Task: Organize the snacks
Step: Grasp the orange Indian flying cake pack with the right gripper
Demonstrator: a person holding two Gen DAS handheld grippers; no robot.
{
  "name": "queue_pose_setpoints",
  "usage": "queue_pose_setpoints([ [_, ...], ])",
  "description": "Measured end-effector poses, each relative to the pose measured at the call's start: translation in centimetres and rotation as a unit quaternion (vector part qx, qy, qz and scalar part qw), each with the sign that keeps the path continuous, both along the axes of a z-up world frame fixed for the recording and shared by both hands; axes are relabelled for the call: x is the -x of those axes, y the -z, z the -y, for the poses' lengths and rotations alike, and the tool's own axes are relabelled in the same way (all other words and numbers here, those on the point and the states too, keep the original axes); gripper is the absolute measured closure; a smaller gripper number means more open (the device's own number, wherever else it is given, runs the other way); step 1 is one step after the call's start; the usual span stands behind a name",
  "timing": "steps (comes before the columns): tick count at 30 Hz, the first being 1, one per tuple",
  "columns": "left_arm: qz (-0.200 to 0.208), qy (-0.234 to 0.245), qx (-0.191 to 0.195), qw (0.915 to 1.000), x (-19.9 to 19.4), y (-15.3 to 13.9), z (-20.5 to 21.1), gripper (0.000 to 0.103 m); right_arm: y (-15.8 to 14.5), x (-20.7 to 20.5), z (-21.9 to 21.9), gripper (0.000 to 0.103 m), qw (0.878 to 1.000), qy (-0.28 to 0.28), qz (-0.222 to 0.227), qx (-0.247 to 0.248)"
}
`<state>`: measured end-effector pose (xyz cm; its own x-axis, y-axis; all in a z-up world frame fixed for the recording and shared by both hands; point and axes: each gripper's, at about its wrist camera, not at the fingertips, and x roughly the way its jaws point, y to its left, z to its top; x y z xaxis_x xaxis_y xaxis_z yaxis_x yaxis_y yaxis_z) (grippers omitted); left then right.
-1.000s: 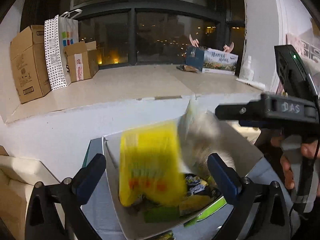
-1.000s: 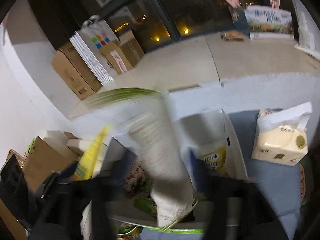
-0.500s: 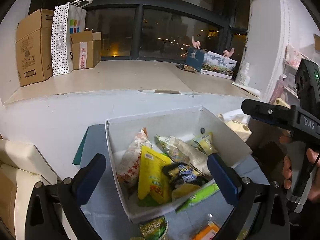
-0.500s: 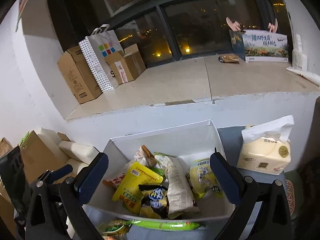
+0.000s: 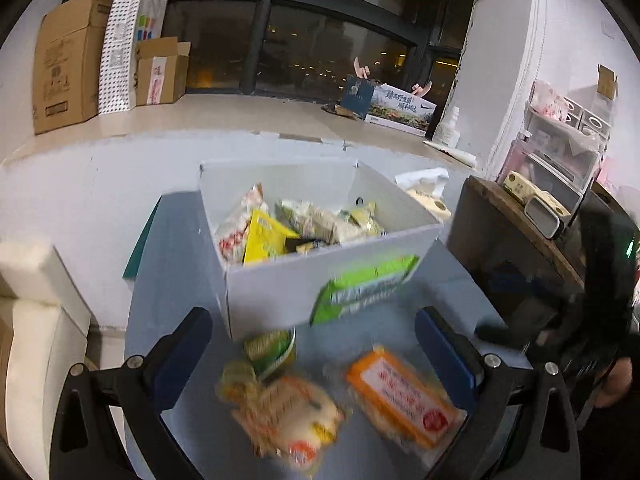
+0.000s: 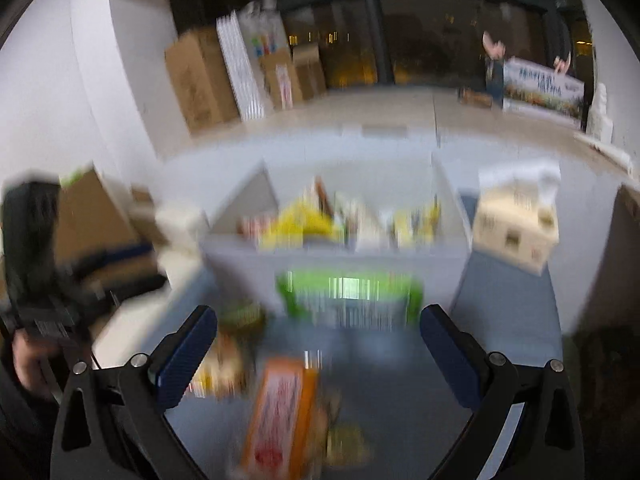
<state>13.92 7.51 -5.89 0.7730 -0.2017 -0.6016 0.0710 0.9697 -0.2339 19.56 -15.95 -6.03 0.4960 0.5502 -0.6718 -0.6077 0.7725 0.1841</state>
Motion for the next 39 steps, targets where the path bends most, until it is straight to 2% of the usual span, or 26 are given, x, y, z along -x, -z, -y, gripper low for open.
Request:
queue_pose_setpoints([
  [2,-0.006,-0.010,0.008,0.9999,1.0,0.7,-0.1,0.000,2.3,1.5,-0.3,0.000,0.999,-0.008,-0.027,0.031],
  [6,-0.015,-0.024,0.032,0.9991,2.7,2.1,-0.5,0.000,6.4,3.2,-1.9,0.000,0.995,-0.016,-0.054,0.083],
  [12,-0.042,-0.022,0.007,0.9988,4.6,4.1,-0.4,0.000,9.1,3.2,-5.6,0.000,0.987,-0.045,-0.045,0.147],
  [15,-0.055,-0.017,0.004,0.9983,5.1,5.2,-0.4,0.000,10.7,2.4,-7.1,0.000,0.981,-0.056,-0.066,0.175],
  [16,-0.058,-0.015,0.000,0.9982,5.3,5.4,-0.3,0.000,11.2,2.1,-7.4,0.002,0.979,-0.061,-0.077,0.176],
  [17,-0.061,-0.012,-0.010,0.9980,5.4,5.7,-0.1,0.000,11.5,2.1,-7.6,0.012,0.980,-0.064,-0.080,0.171],
  [18,-0.064,-0.009,-0.022,0.9977,5.5,6.0,0.2,0.000,11.5,2.1,-7.5,0.015,0.981,-0.061,-0.077,0.168],
  [19,-0.067,-0.007,-0.029,0.9973,5.5,6.3,0.2,0.000,11.3,2.2,-7.3,0.026,0.982,-0.055,-0.068,0.165],
  [22,-0.076,-0.002,-0.023,0.9968,5.2,6.9,0.3,0.000,10.5,1.9,-6.3,0.031,0.986,-0.058,-0.076,0.139],
  [23,-0.080,0.000,-0.023,0.9965,5.0,7.1,0.5,0.000,10.1,1.9,-5.8,0.041,0.987,-0.059,-0.081,0.126],
  [27,-0.095,0.002,-0.040,0.9946,3.7,7.6,1.3,0.000,9.0,1.8,-4.2,0.041,0.990,-0.048,-0.077,0.110],
  [35,-0.135,-0.021,-0.074,0.9878,0.1,8.7,3.9,0.000,4.2,2.6,0.8,0.041,0.998,-0.002,-0.050,0.045],
  [39,-0.151,-0.034,-0.121,0.9805,-1.6,9.8,5.5,0.000,3.0,3.3,2.3,0.041,0.999,0.015,-0.037,0.034],
])
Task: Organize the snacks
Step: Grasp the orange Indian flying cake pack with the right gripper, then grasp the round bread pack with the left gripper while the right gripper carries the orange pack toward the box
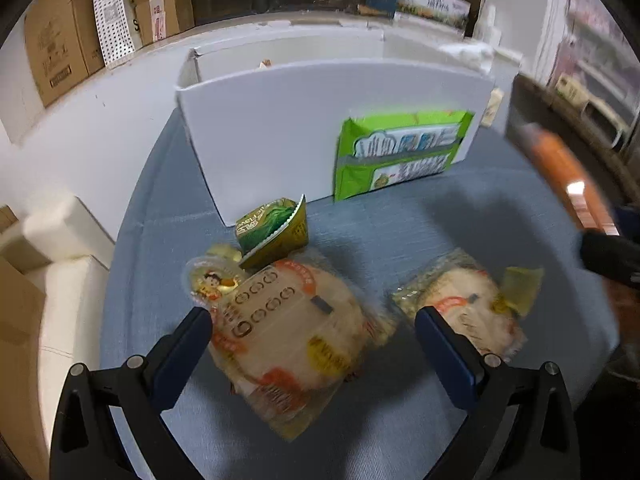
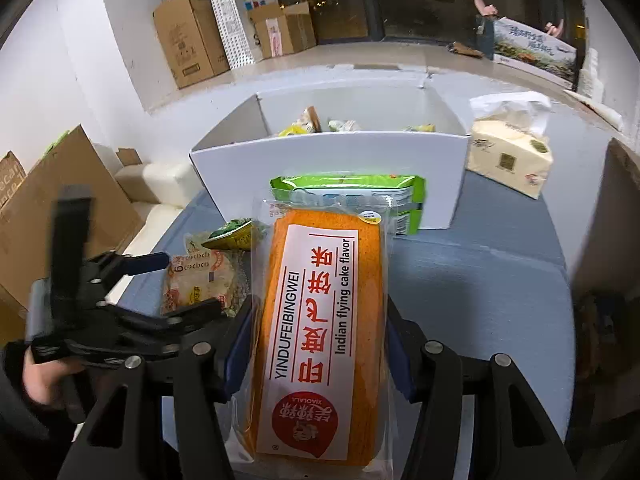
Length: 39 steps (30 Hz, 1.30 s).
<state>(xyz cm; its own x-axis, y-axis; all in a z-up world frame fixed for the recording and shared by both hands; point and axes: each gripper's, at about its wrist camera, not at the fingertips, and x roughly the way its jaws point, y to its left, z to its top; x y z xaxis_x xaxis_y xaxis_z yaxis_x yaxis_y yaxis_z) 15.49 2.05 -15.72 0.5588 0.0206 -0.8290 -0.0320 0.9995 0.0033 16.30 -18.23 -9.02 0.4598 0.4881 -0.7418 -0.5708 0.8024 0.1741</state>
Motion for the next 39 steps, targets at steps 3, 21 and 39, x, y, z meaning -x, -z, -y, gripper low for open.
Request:
queue_pose_setpoints([
  [3,-0.011,-0.015,-0.020,0.9996,-0.9,0.9,0.2,0.000,0.0,0.3,0.7,0.041,1.000,0.003,-0.004,-0.008],
  [21,0.107,0.012,0.083,0.9907,4.3,-6.2,-3.1,0.028,1.2,0.8,0.7,0.041,1.000,0.007,-0.012,-0.014],
  [39,0.232,0.073,0.076,0.9669,-6.5,-18.7,-2.7,0.028,-8.2,-8.9,0.0,0.041,0.992,0.053,0.063,-0.091],
])
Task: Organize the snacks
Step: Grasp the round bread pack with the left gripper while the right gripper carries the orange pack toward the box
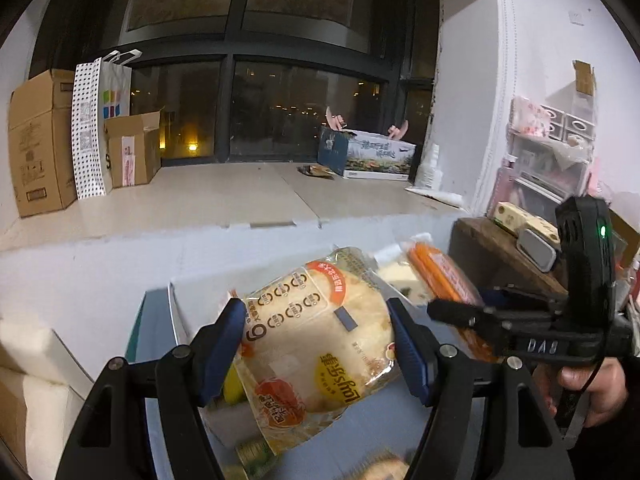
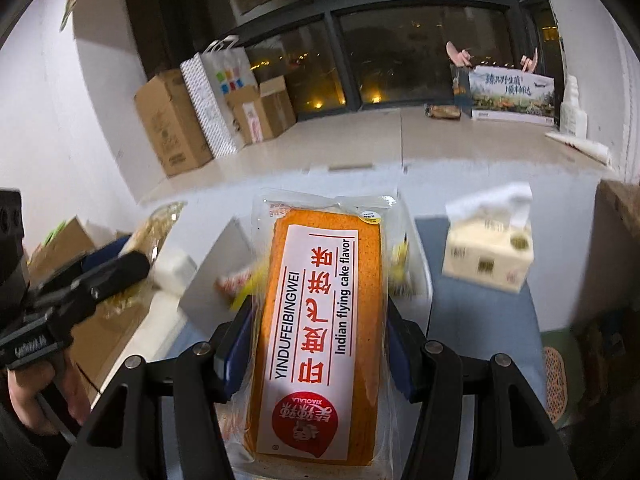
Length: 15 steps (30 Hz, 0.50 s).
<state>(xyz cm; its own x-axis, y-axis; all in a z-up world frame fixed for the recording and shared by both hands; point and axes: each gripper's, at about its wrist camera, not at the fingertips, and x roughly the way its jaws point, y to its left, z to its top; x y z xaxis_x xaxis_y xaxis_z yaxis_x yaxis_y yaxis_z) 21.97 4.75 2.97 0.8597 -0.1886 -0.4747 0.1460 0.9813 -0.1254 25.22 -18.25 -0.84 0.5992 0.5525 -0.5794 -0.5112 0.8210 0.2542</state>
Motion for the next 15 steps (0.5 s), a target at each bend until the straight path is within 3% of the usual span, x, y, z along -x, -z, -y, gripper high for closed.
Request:
queue_pose_setpoints([
  [6,-0.014,-0.007,-0.002,0.9999,-5.6,0.3,-1.4,0.028,-1.2,-6.4,-2.0,0.041,1.000,0.013,0.000,-0.007],
  [15,-0.060,-0.023,-0.004,0.9980,-9.9,4.6,-3.3,0.028,1.4,-13.3,-6.0,0.041,0.999,0.025,-0.036,0.028],
])
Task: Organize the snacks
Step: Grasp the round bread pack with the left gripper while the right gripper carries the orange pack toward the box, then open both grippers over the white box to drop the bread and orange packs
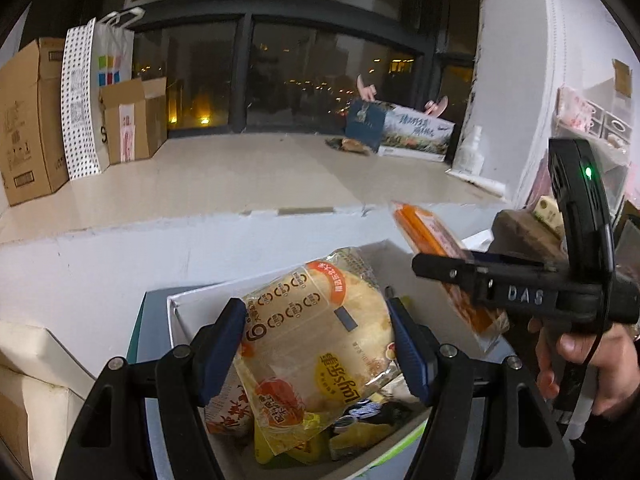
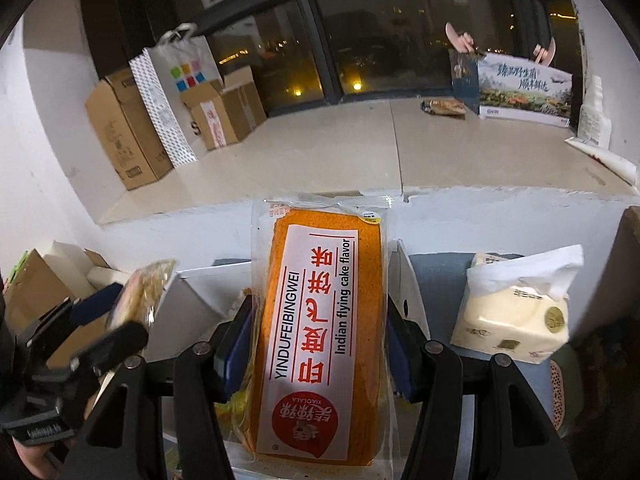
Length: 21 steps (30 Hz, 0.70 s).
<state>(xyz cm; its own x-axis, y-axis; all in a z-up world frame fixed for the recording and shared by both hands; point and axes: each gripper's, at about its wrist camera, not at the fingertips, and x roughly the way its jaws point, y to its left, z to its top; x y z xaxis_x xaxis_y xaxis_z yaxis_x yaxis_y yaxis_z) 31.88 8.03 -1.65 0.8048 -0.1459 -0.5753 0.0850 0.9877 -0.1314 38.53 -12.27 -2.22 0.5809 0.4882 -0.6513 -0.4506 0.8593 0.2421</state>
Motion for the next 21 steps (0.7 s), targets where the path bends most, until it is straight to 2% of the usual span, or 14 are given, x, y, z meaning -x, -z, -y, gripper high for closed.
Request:
queue_pose_setpoints([
  [3,-0.009,-0.012,0.003,0.9999,-0.5,1.1,-0.6,0.026,0.9,-1.2,-0.6,0.040,1.000,0.002,-0.009,0.006],
  [4,-0.018,-0.017,0.005,0.9997,-0.8,1.6,-0.9,0.025,1.4,-1.6,-0.9,0.036,1.000,0.003,-0.009,0.012],
  [5,-0.036,-0.021,0.006,0.9991,-1.2,2.2,-1.1,0.014,1.7,-1.9,-0.9,0.021,1.000,0.005,-0.010,0.019],
  [6,-0.044,-0.024,0.006,0.9987,-1.2,2.5,-1.3,0.003,2.2,-2.2,-1.0,0.013,1.000,0.006,-0.013,0.023],
  [7,-0.047,-0.026,0.008,0.9985,-1.1,3.0,-1.4,0.000,2.4,-2.3,-1.0,0.008,1.000,0.005,-0.015,0.021],
  [9,-0.046,-0.026,0.007,0.9986,-0.9,3.3,-1.5,0.000,2.8,-2.3,-0.8,0.007,1.000,0.004,-0.014,0.020],
  [10,-0.050,-0.028,0.008,0.9983,-0.7,3.6,-1.6,0.000,2.8,-2.2,-0.8,0.002,1.000,0.008,-0.008,0.025],
  [13,-0.052,-0.022,0.019,0.9982,-0.2,3.8,-1.6,0.000,2.5,-1.7,0.0,0.000,1.000,0.012,0.001,0.012],
  [16,-0.048,-0.029,0.016,0.9983,0.9,3.3,-1.4,0.000,1.5,-0.8,0.8,0.000,1.000,0.008,-0.001,-0.013],
  [21,-0.025,-0.018,0.010,0.9995,3.8,1.7,-0.8,0.000,-0.7,2.5,2.1,0.000,0.999,-0.004,0.025,-0.022],
])
